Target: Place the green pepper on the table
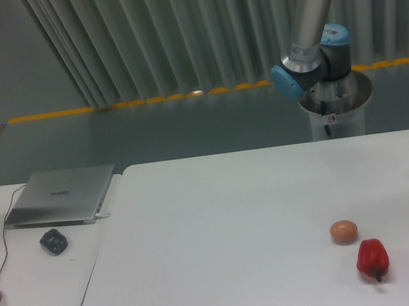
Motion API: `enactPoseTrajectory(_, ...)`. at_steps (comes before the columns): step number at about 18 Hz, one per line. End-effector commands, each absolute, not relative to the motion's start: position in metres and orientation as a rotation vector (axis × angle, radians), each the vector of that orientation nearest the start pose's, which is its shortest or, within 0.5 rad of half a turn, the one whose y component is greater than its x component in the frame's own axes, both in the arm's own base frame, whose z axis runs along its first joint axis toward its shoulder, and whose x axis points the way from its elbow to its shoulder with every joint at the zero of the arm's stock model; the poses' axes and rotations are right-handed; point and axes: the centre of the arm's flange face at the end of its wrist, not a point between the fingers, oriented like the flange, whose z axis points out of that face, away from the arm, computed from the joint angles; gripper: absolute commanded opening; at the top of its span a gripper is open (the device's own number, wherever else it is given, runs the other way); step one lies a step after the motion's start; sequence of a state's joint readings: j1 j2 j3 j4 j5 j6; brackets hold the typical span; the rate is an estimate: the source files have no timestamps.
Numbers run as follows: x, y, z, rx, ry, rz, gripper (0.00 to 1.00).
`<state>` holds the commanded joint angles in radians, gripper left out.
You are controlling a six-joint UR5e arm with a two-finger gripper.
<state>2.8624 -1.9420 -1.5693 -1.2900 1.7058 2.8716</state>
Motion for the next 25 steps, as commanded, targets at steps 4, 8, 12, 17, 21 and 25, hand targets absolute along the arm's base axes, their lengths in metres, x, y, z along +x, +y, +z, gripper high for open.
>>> enactPoseTrajectory(4, -0.558, 0.284, 0.337, -2.239, 2.259, -0.292, 0.63)
enactPoseTrajectory(8, -0.558, 0.287, 0.354, -2.287, 2.182, -0.260, 0.63)
enactPoseTrajectory(12, -0.558, 0.300, 0.389, -2.404, 1.961, -0.206, 0.63)
enactPoseTrajectory(17, -0.532, 0.338, 0.413, -2.550, 1.724, -0.137, 0.63)
enactPoseTrajectory(21, -0.506, 0.372, 0.425, -2.672, 1.510, -0.107, 0.63)
enactPoseTrajectory(25, -0.484, 0.401, 0.425, -2.739, 1.297, -0.114, 0.63)
